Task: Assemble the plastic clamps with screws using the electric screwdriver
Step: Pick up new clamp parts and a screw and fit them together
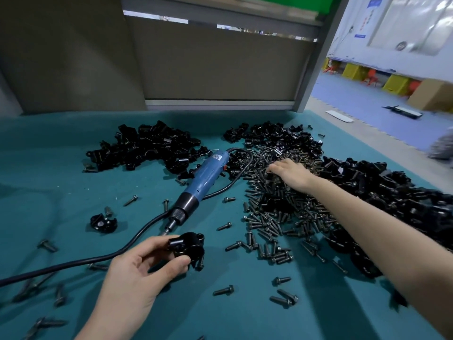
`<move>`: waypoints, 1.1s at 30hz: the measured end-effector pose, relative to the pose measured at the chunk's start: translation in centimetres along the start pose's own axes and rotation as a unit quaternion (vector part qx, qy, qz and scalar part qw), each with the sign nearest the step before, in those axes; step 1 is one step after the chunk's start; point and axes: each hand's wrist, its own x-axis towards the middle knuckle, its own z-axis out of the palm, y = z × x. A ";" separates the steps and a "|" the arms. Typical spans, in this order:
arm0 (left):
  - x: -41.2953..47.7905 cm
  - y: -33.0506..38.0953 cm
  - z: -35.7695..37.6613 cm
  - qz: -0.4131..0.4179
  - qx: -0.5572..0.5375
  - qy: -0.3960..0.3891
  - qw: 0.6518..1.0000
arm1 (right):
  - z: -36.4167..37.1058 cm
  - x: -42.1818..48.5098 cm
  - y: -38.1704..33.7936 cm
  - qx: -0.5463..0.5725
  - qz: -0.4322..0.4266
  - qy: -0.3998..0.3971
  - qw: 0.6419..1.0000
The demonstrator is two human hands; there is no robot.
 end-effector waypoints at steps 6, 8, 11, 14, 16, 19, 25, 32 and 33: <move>-0.1 0.1 0.0 -0.006 -0.009 -0.001 1.000 | -2.5 -4.4 -0.8 0.099 -0.030 -0.099 0.990; 0.0 0.1 0.0 -0.009 -0.012 0.000 1.000 | -3.4 -5.0 -1.0 0.119 -0.028 -0.104 0.987; 0.0 0.1 0.3 -0.001 -0.025 -0.004 1.000 | -4.5 -5.3 -0.8 0.151 -0.047 -0.050 0.986; 0.0 0.2 0.5 0.005 -0.033 -0.003 0.999 | -5.4 -5.2 -0.1 0.201 -0.062 0.053 0.976; -0.1 0.3 0.5 0.007 -0.034 -0.001 0.999 | -5.4 -5.0 0.3 0.219 -0.063 0.075 0.971; -0.2 0.4 0.6 0.007 -0.031 0.001 0.999 | -4.6 -4.9 0.4 0.132 -0.080 0.088 0.984; -0.3 0.4 0.6 0.004 -0.027 -0.003 1.000 | -3.0 -5.2 -0.3 -0.013 -0.128 0.057 0.990; -0.2 0.2 0.3 0.003 -0.016 -0.009 1.000 | -3.4 -6.7 -0.4 -0.071 -0.170 0.054 0.981; -0.2 0.2 0.3 0.003 -0.016 -0.010 1.000 | -3.1 -6.9 -0.4 -0.098 -0.185 0.033 0.977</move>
